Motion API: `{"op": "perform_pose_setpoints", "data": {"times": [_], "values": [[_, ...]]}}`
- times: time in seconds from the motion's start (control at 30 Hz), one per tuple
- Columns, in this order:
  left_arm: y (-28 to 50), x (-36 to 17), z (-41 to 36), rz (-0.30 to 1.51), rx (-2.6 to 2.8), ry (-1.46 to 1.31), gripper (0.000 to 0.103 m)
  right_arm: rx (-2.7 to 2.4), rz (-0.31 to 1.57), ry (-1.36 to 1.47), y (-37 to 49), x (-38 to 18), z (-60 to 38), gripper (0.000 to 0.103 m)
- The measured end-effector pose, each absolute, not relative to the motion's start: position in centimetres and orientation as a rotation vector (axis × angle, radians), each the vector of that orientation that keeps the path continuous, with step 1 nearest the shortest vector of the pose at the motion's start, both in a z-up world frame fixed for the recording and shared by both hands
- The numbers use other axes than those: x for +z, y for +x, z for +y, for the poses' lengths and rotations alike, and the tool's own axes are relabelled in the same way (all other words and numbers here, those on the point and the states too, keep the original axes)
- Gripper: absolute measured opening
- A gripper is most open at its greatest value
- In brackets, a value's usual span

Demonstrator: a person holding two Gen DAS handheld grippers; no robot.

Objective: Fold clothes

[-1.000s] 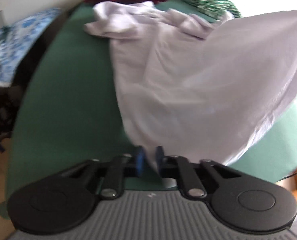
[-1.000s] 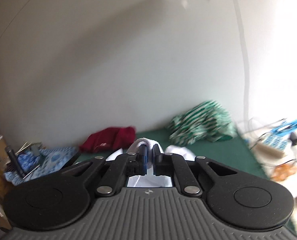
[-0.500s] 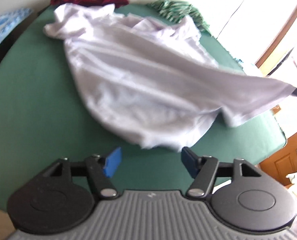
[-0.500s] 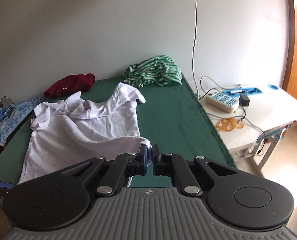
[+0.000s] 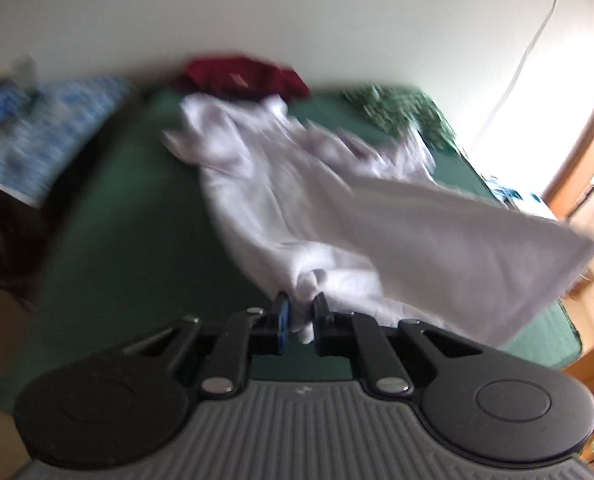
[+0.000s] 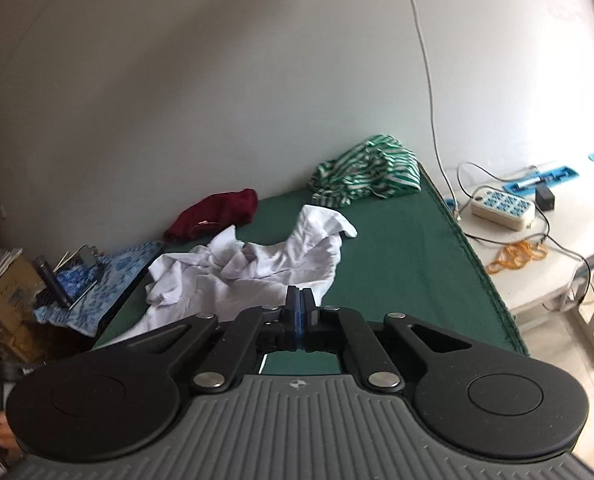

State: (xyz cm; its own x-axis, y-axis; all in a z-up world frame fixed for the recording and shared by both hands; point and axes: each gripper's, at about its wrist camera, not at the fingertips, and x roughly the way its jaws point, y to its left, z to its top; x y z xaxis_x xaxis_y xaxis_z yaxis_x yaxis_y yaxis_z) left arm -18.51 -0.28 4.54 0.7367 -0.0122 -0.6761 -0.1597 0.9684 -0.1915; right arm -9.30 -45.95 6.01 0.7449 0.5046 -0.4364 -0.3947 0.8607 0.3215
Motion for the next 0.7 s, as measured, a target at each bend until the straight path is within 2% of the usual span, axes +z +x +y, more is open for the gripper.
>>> {"op": "perform_pose_setpoints", "data": {"times": [0.13, 0.17, 0.3, 0.37, 0.43, 0.5, 0.57, 0.63, 0.67, 0.7], "values": [[-19.8, 2.6, 1.5, 0.842, 0.144, -0.254, 0.007, 0.470, 0.671, 0.228, -8.6, 2.2, -45.4, 0.001], [-19.7, 1.4, 1.6, 0.878, 0.166, -0.247, 0.000, 0.463, 0.705, 0.231, -8.4, 1.3, -45.3, 0.007], [-19.4, -3.0, 1.8, 0.992, 0.245, -0.256, 0.000, 0.435, 0.838, 0.243, -7.6, -2.5, -44.7, 0.023], [-19.6, -3.8, 1.8, 0.997, 0.265, -0.264, 0.001, 0.430, 0.853, 0.199, -7.4, -3.9, -43.8, 0.043], [-19.8, -3.9, 1.6, 0.972, 0.278, -0.258, 0.015, 0.428, 0.848, 0.136, -7.3, -5.2, -42.7, 0.044], [-19.1, -4.1, 1.7, 0.951, 0.272, -0.299, 0.069, 0.425, 0.842, 0.073, -7.2, -6.4, -41.5, 0.044], [-18.4, -4.3, 1.8, 0.930, 0.264, -0.343, 0.083, 0.434, 0.849, 0.058, -7.0, -7.6, -40.9, 0.044], [-17.6, -4.6, 1.9, 0.909, 0.256, -0.387, 0.074, 0.426, 0.859, 0.067, -6.5, -8.3, -40.6, 0.039], [-17.2, -4.7, 2.0, 0.898, 0.252, -0.409, 0.062, 0.422, 0.853, 0.068, -6.4, -8.4, -40.5, 0.026], [-16.7, -4.9, 1.7, 0.910, 0.252, -0.405, 0.039, 0.418, 0.846, 0.069, -6.3, -8.5, -40.4, 0.016]]}}
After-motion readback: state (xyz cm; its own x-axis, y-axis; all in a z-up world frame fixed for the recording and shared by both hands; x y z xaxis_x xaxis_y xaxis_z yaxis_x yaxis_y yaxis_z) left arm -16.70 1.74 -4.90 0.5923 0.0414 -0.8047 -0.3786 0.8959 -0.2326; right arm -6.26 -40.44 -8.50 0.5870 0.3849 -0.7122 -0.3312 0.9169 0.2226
